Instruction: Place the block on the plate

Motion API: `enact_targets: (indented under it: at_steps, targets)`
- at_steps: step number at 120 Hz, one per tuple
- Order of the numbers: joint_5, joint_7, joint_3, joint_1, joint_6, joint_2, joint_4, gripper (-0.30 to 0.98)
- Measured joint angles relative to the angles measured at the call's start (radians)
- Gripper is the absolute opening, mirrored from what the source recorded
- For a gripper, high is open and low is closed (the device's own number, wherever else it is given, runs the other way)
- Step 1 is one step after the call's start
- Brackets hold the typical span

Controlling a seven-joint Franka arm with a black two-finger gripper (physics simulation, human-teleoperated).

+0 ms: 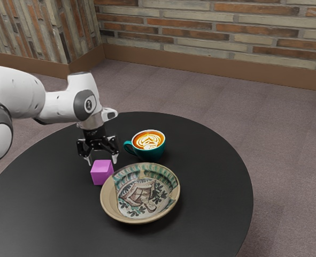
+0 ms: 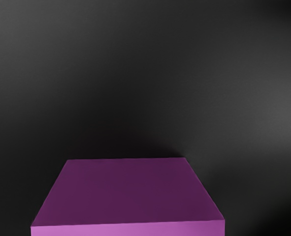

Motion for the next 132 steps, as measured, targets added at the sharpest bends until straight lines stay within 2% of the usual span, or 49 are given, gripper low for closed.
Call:
enact_targets:
  at_steps: [42,81,132]
  targets:
    - [0.006,-0.024,0.001,0.0,0.045,0.044,-0.006,0.68]
    - [0.008,-0.035,0.001,0.0,0.051,0.044,-0.007,0.49]
    - [0.026,-0.04,0.021,0.0,0.042,0.025,-0.005,0.44]
